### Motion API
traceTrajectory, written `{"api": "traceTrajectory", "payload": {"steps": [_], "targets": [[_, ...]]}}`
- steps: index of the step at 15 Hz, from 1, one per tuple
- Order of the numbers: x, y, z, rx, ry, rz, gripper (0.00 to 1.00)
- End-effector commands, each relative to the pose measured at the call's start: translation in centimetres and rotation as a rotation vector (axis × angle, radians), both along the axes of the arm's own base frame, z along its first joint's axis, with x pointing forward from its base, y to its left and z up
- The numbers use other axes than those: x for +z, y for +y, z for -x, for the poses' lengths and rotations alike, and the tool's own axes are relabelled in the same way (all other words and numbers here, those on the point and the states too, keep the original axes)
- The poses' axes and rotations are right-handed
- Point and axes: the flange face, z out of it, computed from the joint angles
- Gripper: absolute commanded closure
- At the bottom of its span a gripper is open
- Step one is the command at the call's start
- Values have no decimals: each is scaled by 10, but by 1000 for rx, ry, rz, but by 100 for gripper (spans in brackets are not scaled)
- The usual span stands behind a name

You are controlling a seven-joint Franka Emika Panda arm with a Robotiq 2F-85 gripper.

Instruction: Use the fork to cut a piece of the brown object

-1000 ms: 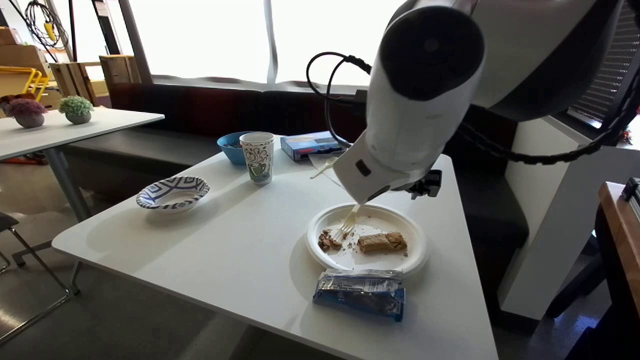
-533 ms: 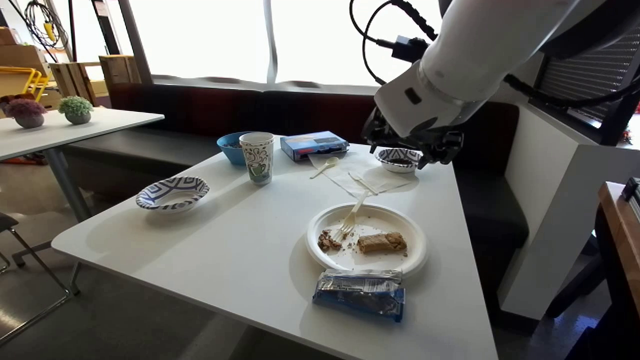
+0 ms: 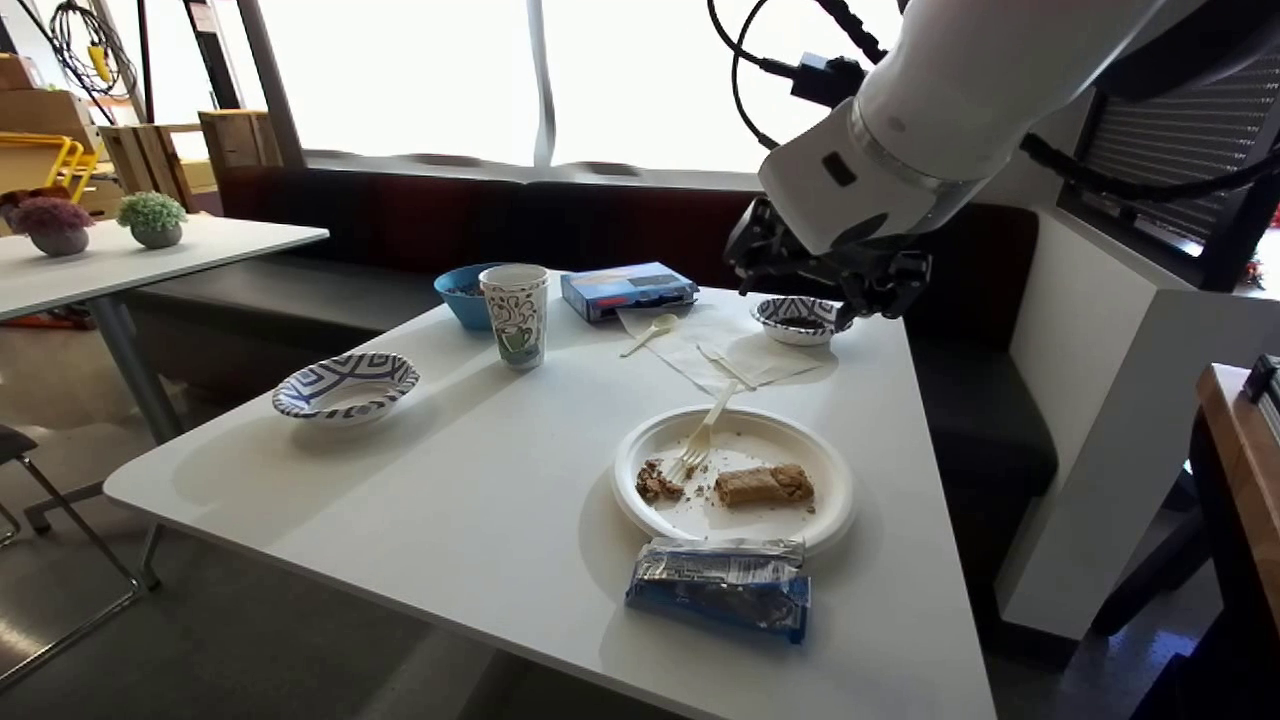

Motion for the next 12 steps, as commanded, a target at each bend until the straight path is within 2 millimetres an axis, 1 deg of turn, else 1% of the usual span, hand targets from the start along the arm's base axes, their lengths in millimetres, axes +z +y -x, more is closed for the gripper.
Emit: {"api": "traceTrajectory", "payload": {"steps": [1,3,5,7,8,9,11,12], "targets": [[14,-16,-14,74,-5,-108,0],[21,-31,-21,123,12,-205,0],[24,-46,-27,159,67,-306,0],[32,-57,-33,178,124,-411,0],[29,-64,-33,156,158,-457,0],[38,-56,-28,163,103,-389,0],[36,-66,-31,149,130,-433,0],[33,-67,-32,145,136,-437,0]]}}
